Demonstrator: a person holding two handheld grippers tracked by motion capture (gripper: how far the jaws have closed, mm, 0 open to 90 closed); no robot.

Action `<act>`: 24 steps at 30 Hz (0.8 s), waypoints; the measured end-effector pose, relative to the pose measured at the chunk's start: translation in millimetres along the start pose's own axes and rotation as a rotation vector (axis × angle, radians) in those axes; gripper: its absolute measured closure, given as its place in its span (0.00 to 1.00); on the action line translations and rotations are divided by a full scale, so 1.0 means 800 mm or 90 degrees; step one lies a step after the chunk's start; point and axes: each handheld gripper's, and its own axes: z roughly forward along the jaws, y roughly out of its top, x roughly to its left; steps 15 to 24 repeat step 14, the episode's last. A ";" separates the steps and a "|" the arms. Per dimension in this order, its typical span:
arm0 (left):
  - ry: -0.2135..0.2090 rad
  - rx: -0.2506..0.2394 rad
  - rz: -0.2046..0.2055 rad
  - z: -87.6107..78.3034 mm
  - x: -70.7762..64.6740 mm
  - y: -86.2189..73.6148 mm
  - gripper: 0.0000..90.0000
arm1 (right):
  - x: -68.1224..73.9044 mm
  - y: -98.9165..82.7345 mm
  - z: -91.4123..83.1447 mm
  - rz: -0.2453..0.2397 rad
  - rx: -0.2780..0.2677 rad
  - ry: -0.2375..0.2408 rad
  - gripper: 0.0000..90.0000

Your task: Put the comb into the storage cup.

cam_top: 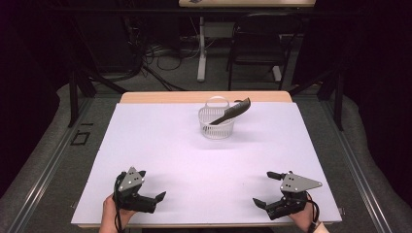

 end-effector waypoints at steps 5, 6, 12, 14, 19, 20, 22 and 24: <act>0.001 -0.006 -0.003 -0.002 -0.001 -0.006 0.00 | 0.000 0.000 0.000 0.000 0.000 0.000 0.00; -0.001 -0.009 -0.006 -0.002 -0.002 -0.007 0.00 | 0.000 0.000 0.000 0.000 0.001 -0.001 0.00; -0.008 -0.012 -0.009 0.002 0.000 -0.010 0.00 | -0.001 -0.001 0.000 0.001 -0.001 -0.002 0.00; -0.006 -0.012 -0.005 0.002 0.000 -0.009 0.00 | -0.001 -0.001 0.000 0.001 -0.001 -0.003 0.00; -0.006 -0.012 -0.005 0.002 0.000 -0.009 0.00 | -0.001 -0.001 0.000 0.001 -0.001 -0.003 0.00; -0.006 -0.012 -0.005 0.002 0.000 -0.009 0.00 | -0.001 -0.001 0.000 0.001 -0.001 -0.003 0.00; -0.006 -0.012 -0.005 0.002 0.000 -0.009 0.00 | -0.001 -0.001 0.000 0.001 -0.001 -0.003 0.00; -0.006 -0.012 -0.005 0.002 0.000 -0.009 0.00 | -0.001 -0.001 0.000 0.001 -0.001 -0.003 0.00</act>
